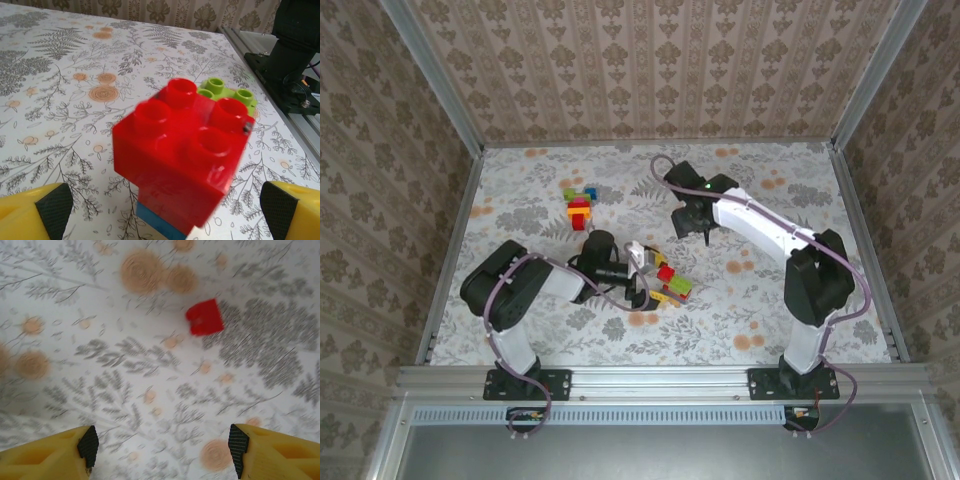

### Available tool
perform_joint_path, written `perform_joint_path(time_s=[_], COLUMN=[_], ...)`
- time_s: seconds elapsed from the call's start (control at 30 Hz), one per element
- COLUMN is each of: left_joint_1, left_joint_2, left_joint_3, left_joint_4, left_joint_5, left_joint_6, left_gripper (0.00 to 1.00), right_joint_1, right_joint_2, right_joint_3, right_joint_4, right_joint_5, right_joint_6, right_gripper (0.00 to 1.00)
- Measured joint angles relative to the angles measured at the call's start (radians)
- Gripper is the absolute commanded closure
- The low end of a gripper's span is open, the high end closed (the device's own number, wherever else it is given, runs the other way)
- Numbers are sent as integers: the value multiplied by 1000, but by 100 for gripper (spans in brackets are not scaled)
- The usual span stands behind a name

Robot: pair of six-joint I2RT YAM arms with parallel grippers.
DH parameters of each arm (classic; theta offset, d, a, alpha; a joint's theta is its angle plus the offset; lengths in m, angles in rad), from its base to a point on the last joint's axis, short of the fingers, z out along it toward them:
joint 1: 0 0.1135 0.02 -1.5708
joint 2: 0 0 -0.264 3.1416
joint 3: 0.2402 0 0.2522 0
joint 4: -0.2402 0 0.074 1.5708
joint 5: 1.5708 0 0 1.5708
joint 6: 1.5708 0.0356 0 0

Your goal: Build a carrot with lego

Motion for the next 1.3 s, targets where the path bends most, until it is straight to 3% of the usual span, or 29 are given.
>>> perform_joint_path(time_s=[0.2,0.43,0.8,1.03,1.3], left_joint_1=[0,0,0,0,5], left_joint_2=[34,48,48,54,76], left_joint_3=[66,91,91,91,102], left_joint_4=[-1,6,6,6,5], left_joint_5=[35,71,81,80,80], left_joint_6=[9,9,9,9,9], left_gripper=[0,0,0,0,0], right_joint_1=[-107,-250,-251,-256,-262], right_joint_2=[166,290,324,385,418], right_joint_3=[89,153,190,255,270], right_joint_4=[9,36,49,48,48], right_joint_5=[-1,-107,-211,-241,-274], right_joint_6=[-168,-249,-292,-296,-289], right_gripper=[28,29,32,53,63])
